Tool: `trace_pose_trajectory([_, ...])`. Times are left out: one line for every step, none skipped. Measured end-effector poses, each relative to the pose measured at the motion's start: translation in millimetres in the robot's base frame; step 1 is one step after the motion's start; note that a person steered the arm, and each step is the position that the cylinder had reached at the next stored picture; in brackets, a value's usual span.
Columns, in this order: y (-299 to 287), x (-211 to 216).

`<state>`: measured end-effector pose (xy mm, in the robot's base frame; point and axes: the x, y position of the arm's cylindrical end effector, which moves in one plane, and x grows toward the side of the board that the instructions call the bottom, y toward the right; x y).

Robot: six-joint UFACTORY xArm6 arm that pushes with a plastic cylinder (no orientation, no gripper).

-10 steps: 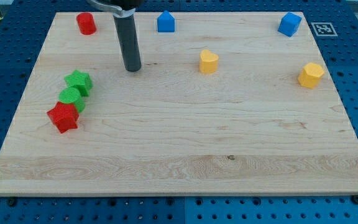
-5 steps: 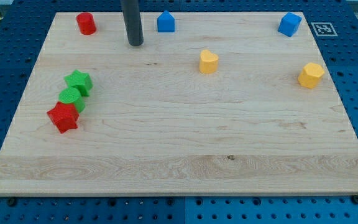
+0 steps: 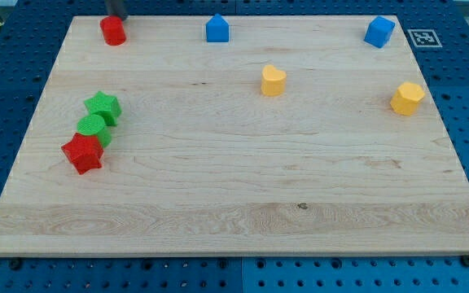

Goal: Push the red circle above the green star

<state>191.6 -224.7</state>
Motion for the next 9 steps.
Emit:
trace_pose_trajectory([-13, 0])
trace_pose_trajectory([-18, 0])
trace_pose_trajectory([-18, 1])
trace_pose_trajectory([-18, 17])
trace_pose_trajectory([-17, 19])
trace_pose_trajectory([24, 33])
trace_pose_trajectory([25, 69])
trace_pose_trajectory([25, 72])
trace_pose_trajectory([27, 92])
